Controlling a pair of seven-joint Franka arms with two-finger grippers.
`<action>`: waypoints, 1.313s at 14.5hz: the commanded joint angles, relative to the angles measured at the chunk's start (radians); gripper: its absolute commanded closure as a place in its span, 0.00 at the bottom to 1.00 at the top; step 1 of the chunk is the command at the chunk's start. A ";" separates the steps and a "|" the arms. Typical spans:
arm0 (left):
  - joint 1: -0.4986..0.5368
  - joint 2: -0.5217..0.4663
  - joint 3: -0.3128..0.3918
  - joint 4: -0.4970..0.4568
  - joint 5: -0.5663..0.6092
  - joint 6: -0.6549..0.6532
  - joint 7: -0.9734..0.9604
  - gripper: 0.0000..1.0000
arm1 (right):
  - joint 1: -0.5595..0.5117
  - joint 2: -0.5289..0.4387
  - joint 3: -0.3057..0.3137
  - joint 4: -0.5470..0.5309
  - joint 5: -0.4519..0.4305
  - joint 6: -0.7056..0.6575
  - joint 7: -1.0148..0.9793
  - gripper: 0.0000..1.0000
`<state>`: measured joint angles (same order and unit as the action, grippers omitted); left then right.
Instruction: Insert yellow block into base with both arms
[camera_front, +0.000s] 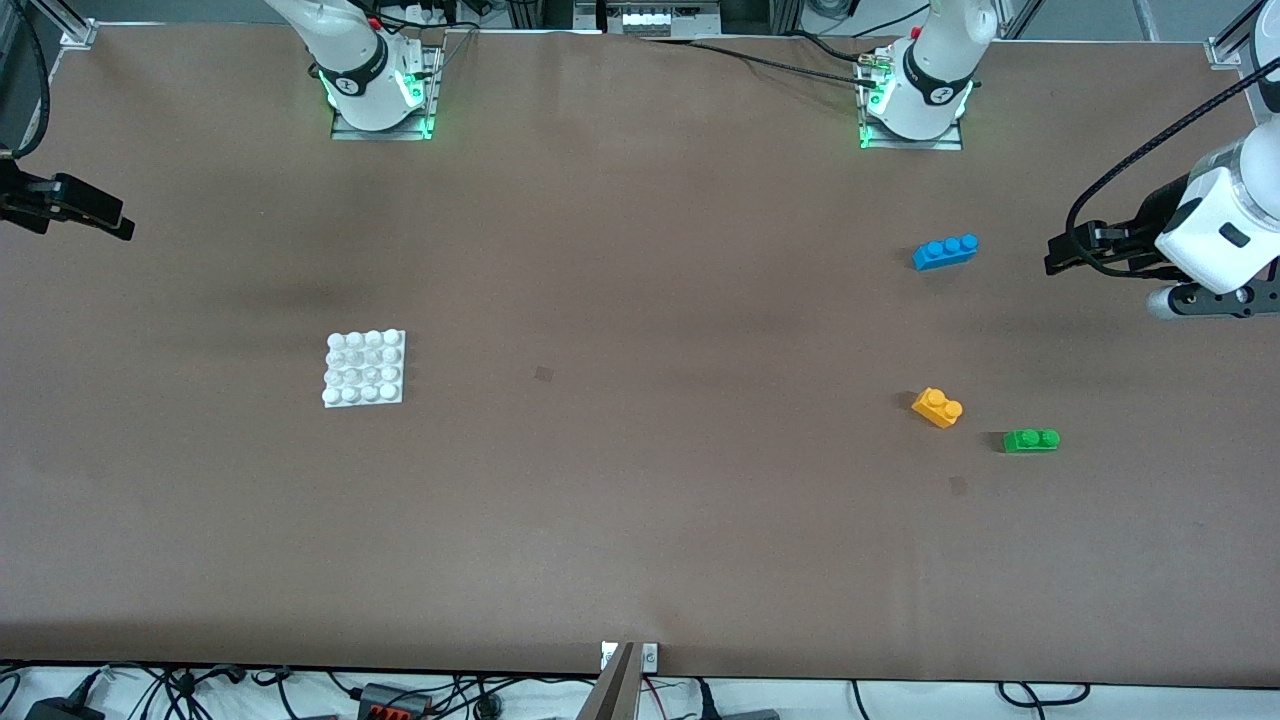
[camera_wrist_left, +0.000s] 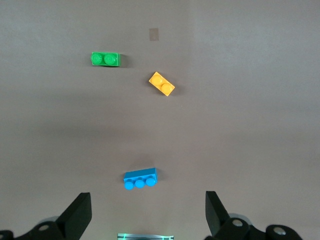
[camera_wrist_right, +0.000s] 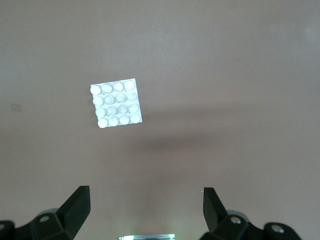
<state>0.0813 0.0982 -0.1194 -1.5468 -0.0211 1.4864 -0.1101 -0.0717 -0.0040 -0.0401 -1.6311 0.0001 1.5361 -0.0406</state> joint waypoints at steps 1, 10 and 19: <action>0.006 -0.015 0.000 -0.013 -0.017 -0.006 0.032 0.00 | 0.020 -0.010 -0.012 -0.012 0.023 0.001 0.015 0.00; 0.006 -0.015 0.001 -0.013 -0.017 -0.006 0.032 0.00 | 0.021 -0.001 -0.006 0.002 0.021 0.003 -0.010 0.00; 0.006 -0.015 0.001 -0.013 -0.017 -0.006 0.032 0.00 | 0.038 0.009 0.000 0.003 0.021 -0.091 0.005 0.00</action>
<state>0.0813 0.0982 -0.1194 -1.5468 -0.0211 1.4864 -0.1024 -0.0406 0.0068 -0.0380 -1.6330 0.0086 1.4815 -0.0435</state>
